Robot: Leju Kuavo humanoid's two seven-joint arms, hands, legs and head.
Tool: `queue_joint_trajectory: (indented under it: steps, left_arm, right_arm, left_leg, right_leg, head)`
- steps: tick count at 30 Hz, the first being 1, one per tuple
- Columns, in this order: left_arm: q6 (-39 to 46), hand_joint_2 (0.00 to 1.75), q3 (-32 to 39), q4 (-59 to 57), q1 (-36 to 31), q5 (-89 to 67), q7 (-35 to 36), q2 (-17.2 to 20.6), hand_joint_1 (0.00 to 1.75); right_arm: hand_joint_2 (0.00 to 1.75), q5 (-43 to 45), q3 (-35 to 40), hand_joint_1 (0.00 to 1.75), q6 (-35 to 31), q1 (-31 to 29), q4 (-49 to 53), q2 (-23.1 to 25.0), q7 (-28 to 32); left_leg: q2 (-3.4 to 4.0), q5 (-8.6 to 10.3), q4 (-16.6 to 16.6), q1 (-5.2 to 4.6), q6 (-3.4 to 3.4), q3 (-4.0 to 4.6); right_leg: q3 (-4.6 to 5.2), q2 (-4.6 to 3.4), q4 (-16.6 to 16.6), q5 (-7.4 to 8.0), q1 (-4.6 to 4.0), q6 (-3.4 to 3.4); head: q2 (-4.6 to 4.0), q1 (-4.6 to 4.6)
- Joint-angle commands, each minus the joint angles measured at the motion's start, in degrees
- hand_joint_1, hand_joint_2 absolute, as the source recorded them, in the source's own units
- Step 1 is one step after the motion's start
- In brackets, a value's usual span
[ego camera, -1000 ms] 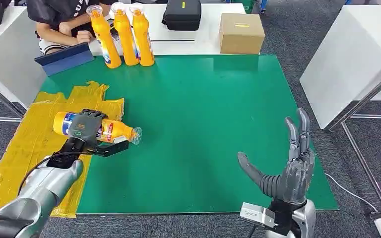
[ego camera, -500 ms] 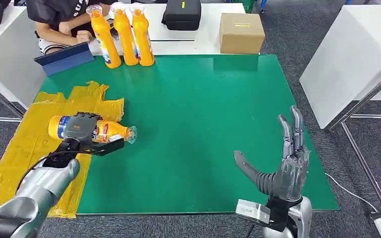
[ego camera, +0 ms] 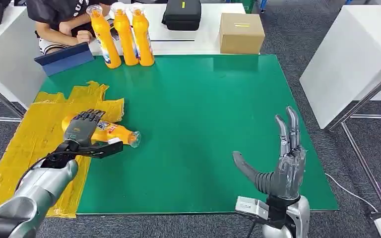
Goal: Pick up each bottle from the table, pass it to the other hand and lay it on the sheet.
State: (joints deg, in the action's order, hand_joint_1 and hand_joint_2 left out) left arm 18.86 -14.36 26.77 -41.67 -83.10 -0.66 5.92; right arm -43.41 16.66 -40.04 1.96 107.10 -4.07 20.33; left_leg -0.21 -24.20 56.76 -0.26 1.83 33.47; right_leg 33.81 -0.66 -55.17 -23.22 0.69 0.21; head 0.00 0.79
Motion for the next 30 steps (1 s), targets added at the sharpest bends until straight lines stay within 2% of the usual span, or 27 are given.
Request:
queue_joint_trajectory:
  steps: [1, 11, 15, 16, 19, 21, 24, 27, 29, 30]
  left_arm:
    - [-2.0, 1.75, 0.2, -5.3, -3.9, -0.3, -0.6, 0.4, 0.0]
    - [-3.1, 1.75, 1.2, -5.3, -4.3, 1.8, -2.3, 0.5, 0.0]
    - [-2.5, 1.75, 3.3, -2.5, -4.2, 6.0, -5.5, 0.5, 0.0]
    - [-1.3, 1.75, 5.7, -0.5, -4.0, 9.9, -9.2, 0.2, 0.0]
    - [-3.1, 1.75, 5.2, 1.7, -3.9, 10.3, -9.2, 0.5, 0.0]
    - [-3.0, 1.75, 6.0, 3.6, -3.1, 12.4, -10.1, 0.3, 0.0]
    - [-2.8, 1.75, 7.4, 16.6, 0.0, 22.8, -15.2, 0.6, 0.0]
    - [-9.7, 1.75, 8.7, 39.6, 6.5, 39.0, -16.7, 1.0, 0.0]
    - [-14.3, 1.75, 10.5, 48.1, 8.6, 51.1, -17.1, -0.2, 0.0]
    - [-19.1, 1.75, 11.6, 51.6, 9.3, 60.3, -17.8, -1.3, 0.0]
  right_arm:
    - [1.75, 0.5, 1.6, 0.0, 0.1, -2.3, -3.3, -1.0, 0.1]
    - [1.75, 0.9, 1.8, 0.0, 0.4, -3.6, -3.9, -1.1, 0.0]
    - [1.75, 2.3, 2.0, 0.0, 1.4, -3.3, -3.1, -0.9, 0.6]
    - [1.75, 3.2, 2.0, 0.0, 1.8, -3.2, -2.7, -0.9, 0.6]
    - [1.75, 3.4, 1.8, 0.0, 2.0, -3.1, -2.4, -0.9, 0.9]
    - [1.75, 3.7, 1.6, 0.0, 2.1, -3.1, -2.3, -0.7, 1.1]
    - [1.75, 4.7, 1.0, 0.0, 3.0, -2.1, -1.1, 0.0, 1.8]
    - [1.75, 7.0, 0.8, 0.0, 4.0, -1.4, 0.4, 0.2, 3.1]
    - [1.75, 9.3, 0.7, 0.0, 4.7, -1.4, 0.9, 0.7, 4.3]
    - [1.75, 11.5, 0.9, 0.0, 5.7, -1.7, 1.3, 0.8, 5.0]
  left_leg:
    - [0.05, -0.06, 0.0, 0.05, -0.11, -0.12]
    - [0.08, -0.15, 0.0, 0.05, -0.18, -0.3]
    - [0.11, -0.16, 0.0, 0.06, -0.19, -0.28]
    - [0.05, -0.06, 0.0, 0.04, -0.1, -0.11]
    - [-0.01, -0.19, 0.1, 0.06, -0.22, -0.27]
    - [0.01, -0.03, 0.0, 0.02, -0.09, -0.07]
    - [0.03, -0.07, 0.0, 0.05, -0.12, -0.11]
    - [-0.03, -0.14, 0.1, 0.06, -0.16, -0.1]
    - [0.05, -0.18, 0.1, 0.06, -0.16, -0.1]
    - [0.04, -0.11, 0.1, 0.06, -0.11, 0.01]
  right_leg:
    - [-0.13, 0.0, 0.0, -0.04, -0.05, -0.04]
    - [-0.3, 0.0, 0.0, -0.12, -0.05, -0.06]
    - [-0.28, -0.02, 0.0, -0.12, -0.07, -0.06]
    - [-0.11, 0.0, 0.0, -0.04, -0.04, -0.04]
    - [-0.29, 0.11, -0.1, -0.2, -0.06, -0.07]
    - [-0.07, 0.03, 0.0, -0.03, -0.03, -0.03]
    - [-0.12, 0.03, 0.0, -0.06, -0.05, -0.04]
    - [-0.12, 0.1, -0.1, -0.14, -0.07, -0.05]
    - [-0.11, 0.03, -0.1, -0.16, -0.06, -0.05]
    - [0.0, 0.02, 0.0, -0.08, -0.06, -0.03]
  head:
    - [0.0, 0.0]
    - [0.0, 0.02]
    - [0.0, 0.0]
    - [0.0, 0.0]
    - [0.0, -0.02]
    - [0.0, 0.0]
    - [0.0, 0.0]
    - [0.0, 0.0]
    - [0.0, -0.02]
    - [0.0, 0.0]
